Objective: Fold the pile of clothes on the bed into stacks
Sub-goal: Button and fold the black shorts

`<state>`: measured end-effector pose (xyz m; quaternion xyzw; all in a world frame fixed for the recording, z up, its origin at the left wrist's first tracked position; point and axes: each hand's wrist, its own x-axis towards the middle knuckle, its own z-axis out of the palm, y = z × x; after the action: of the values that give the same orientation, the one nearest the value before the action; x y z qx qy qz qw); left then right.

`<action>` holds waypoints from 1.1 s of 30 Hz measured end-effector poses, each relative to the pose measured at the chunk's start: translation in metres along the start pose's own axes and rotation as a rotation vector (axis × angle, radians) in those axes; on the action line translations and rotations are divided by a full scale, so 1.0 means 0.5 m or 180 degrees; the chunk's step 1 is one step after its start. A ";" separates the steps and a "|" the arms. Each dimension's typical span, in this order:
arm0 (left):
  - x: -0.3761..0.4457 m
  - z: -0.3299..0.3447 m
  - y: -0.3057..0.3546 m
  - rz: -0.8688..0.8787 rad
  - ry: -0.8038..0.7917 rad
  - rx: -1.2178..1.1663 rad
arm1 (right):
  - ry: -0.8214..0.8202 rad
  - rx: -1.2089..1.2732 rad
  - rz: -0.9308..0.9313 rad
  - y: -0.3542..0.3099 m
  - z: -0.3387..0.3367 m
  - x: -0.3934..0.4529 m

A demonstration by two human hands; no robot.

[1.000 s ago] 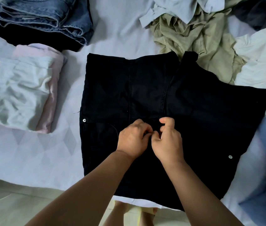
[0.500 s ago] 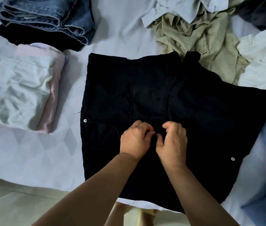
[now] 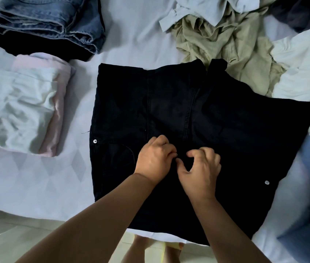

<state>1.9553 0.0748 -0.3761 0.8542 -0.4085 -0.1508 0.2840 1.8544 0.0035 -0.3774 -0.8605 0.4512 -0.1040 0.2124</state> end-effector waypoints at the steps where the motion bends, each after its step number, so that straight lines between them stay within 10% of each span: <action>1: 0.001 0.002 -0.002 0.0025 0.0022 -0.0025 | 0.0010 0.0015 -0.0025 0.000 -0.001 0.000; 17: 0.026 -0.046 0.018 -0.1095 -0.0739 -0.0993 | -0.0057 0.0311 -0.0250 -0.028 0.001 0.009; 33: 0.032 -0.058 0.004 -0.0583 -0.1087 -0.0747 | 0.0052 0.0354 -0.0245 -0.031 0.003 0.010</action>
<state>1.9782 0.0717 -0.3521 0.8109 -0.3511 -0.3650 0.2933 1.8694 0.0075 -0.3718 -0.8632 0.4131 -0.1440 0.2521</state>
